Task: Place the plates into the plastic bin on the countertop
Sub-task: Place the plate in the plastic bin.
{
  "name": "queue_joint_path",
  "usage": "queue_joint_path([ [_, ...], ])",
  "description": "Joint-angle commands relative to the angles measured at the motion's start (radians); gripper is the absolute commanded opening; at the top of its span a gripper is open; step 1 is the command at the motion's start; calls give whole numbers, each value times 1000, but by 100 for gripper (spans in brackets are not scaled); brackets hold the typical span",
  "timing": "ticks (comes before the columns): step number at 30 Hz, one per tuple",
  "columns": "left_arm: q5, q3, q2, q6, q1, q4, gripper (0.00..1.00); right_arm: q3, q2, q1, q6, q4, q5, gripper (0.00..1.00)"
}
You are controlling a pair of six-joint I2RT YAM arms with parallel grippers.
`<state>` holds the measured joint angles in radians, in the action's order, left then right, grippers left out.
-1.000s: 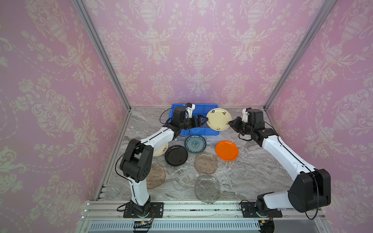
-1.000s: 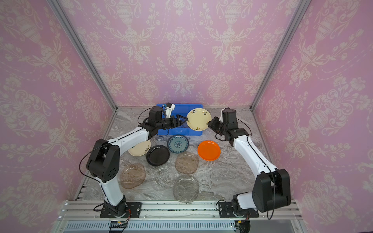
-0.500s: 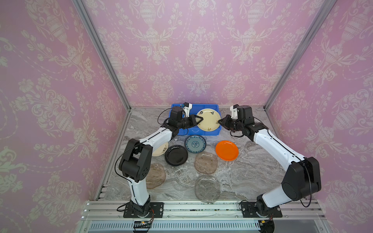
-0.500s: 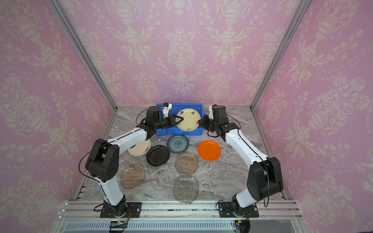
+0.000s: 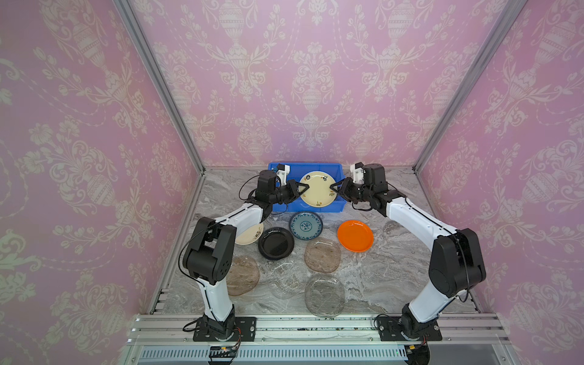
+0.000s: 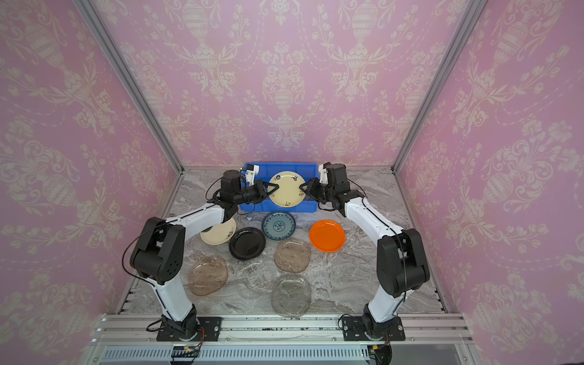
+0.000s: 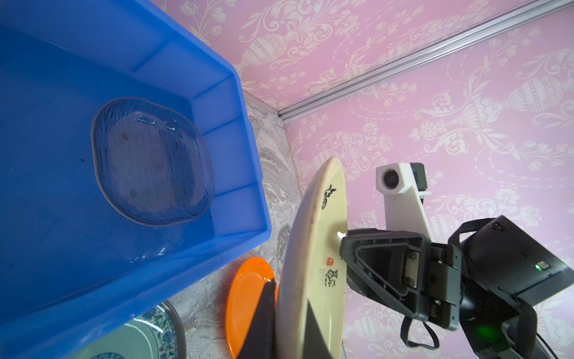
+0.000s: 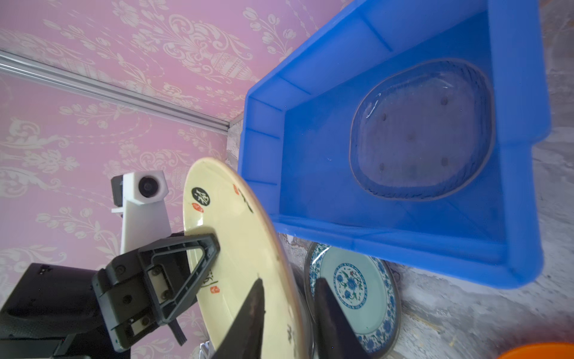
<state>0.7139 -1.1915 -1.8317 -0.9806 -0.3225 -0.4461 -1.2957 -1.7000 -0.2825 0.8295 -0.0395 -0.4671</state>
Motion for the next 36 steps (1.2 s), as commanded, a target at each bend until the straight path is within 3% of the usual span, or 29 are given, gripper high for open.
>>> queue_joint_path([
  [1,56,9,11,-68,15,-108,0,-46,-33,-10,38,91,-61,32],
  [3,57,11,12,-68,20,-107,0,-62,-53,-16,40,95,-70,28],
  [6,55,18,20,-60,36,-99,0,-77,-74,-23,50,104,-63,0],
  [7,51,23,25,-54,42,-93,0,-85,-83,-23,53,105,-63,0],
  [8,43,32,32,-45,51,-85,16,-97,-93,-24,52,102,-64,0],
  [9,36,41,44,-32,62,-71,47,-113,-107,-25,53,95,-62,0],
  [11,5,64,69,3,93,-24,92,-161,-139,-29,52,74,-58,0],
  [12,-14,71,83,32,113,15,99,-200,-162,-33,49,45,-47,0],
  [18,-287,2,177,351,183,424,99,-528,-350,-66,-1,-224,69,0],
  [22,-367,-49,184,471,183,519,99,-768,-502,-96,-61,-409,156,0],
  [26,-372,-43,185,476,189,507,99,-910,-638,-106,-37,-457,145,0],
  [36,-342,-11,178,462,192,458,99,-1005,-806,-133,38,-378,106,0],
])
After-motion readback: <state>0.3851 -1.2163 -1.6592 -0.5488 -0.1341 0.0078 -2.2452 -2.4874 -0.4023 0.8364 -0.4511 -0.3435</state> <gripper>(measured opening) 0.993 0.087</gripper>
